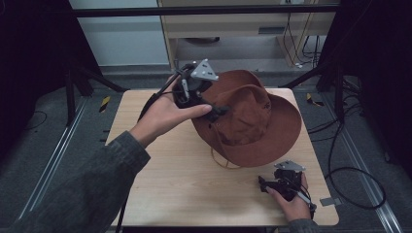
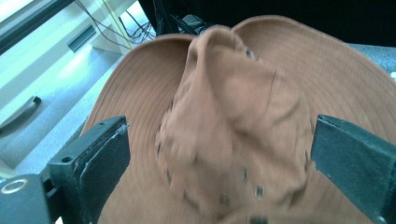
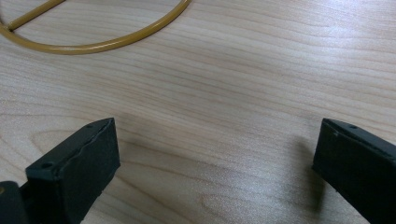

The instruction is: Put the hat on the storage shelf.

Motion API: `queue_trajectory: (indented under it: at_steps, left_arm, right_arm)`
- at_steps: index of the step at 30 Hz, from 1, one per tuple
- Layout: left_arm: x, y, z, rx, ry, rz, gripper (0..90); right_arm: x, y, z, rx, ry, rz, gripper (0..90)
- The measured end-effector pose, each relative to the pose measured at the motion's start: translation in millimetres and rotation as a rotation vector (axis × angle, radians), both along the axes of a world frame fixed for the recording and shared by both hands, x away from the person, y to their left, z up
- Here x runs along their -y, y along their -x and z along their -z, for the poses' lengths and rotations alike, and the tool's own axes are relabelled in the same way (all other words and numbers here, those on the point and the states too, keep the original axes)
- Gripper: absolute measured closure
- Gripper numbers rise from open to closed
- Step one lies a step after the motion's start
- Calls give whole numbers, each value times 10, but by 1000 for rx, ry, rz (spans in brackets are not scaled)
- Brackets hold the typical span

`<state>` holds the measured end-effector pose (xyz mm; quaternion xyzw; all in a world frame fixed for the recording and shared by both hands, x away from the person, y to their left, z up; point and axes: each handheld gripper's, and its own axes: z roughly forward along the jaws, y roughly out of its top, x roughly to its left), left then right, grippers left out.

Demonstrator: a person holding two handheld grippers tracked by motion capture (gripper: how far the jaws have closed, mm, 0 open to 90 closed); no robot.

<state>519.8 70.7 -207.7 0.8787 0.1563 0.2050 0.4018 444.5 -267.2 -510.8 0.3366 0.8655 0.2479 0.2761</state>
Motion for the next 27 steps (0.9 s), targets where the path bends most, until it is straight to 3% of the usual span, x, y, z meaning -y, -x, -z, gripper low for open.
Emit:
queue_trajectory:
  at_steps: [5, 6, 7, 8, 11, 14, 19, 21, 22, 27]
  left_arm:
    - [-311, 64, 74, -7, 13, -32, 41]
    - [-441, 84, 99, -9, 19, -46, 41]
    - [-441, 84, 99, -9, 19, -46, 40]
    - [-510, 103, 121, -10, 31, -53, 39]
    - [-677, 155, 181, -10, 45, -63, 38]
    - [-829, 195, 260, -20, 62, -76, 36]
    - [-1081, 229, 497, -52, 89, -116, 37]
    - [-1167, 251, 609, -53, 82, -130, 37]
    - [-1196, 266, 656, -60, 98, -136, 37]
    - [-1262, 297, 788, -66, 88, -142, 37]
  right_arm:
    - [0, 0, 0, 0, 0, -1, 5]
    - [0, 0, 0, 0, 1, -1, 5]
    - [0, 0, 0, 0, 1, -1, 5]
    - [12, 48, -43, -189, -91, -107, 5]
    - [5, 53, -37, -171, -81, -98, 5]
    - [9, 50, -41, -182, -88, -104, 5]
    - [7, 52, -40, -177, -85, -100, 5]
    - [7, 52, -40, -177, -85, -100, 5]
    - [7, 53, -40, -176, -85, -100, 5]
    - [6, 53, -40, -176, -85, -100, 5]
